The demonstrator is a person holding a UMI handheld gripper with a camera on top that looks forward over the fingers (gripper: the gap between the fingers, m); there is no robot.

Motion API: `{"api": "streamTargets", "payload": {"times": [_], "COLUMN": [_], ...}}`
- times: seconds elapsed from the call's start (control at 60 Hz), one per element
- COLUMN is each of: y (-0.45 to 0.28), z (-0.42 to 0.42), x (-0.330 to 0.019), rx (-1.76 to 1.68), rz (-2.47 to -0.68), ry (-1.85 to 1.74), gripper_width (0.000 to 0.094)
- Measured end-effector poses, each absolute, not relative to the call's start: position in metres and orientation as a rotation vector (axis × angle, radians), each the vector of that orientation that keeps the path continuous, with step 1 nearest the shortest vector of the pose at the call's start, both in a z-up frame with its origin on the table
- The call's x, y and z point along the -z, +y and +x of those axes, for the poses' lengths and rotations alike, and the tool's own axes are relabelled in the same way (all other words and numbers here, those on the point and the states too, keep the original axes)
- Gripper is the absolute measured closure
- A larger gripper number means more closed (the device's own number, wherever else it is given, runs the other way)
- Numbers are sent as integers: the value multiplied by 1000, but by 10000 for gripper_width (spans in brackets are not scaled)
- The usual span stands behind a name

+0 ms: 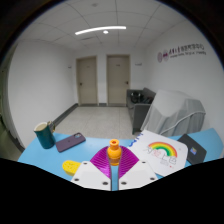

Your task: Unplug charger

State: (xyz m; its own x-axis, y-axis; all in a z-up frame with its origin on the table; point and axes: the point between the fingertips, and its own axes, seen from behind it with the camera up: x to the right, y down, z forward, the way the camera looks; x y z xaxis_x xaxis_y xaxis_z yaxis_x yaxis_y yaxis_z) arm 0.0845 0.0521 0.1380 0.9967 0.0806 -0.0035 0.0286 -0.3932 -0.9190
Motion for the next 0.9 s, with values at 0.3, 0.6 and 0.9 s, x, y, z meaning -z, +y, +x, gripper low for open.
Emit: {"api": "streamTargets", "payload": {"times": [0.3,0.6,0.9], "y": [22,41,7], "z": [124,123,114], "x": [-22,3,-15], "rx": [-27,-11,15], "rz": [-2220,-2266,-2287], "ry": [-47,-7,128], "gripper_width": [868,707,97]}}
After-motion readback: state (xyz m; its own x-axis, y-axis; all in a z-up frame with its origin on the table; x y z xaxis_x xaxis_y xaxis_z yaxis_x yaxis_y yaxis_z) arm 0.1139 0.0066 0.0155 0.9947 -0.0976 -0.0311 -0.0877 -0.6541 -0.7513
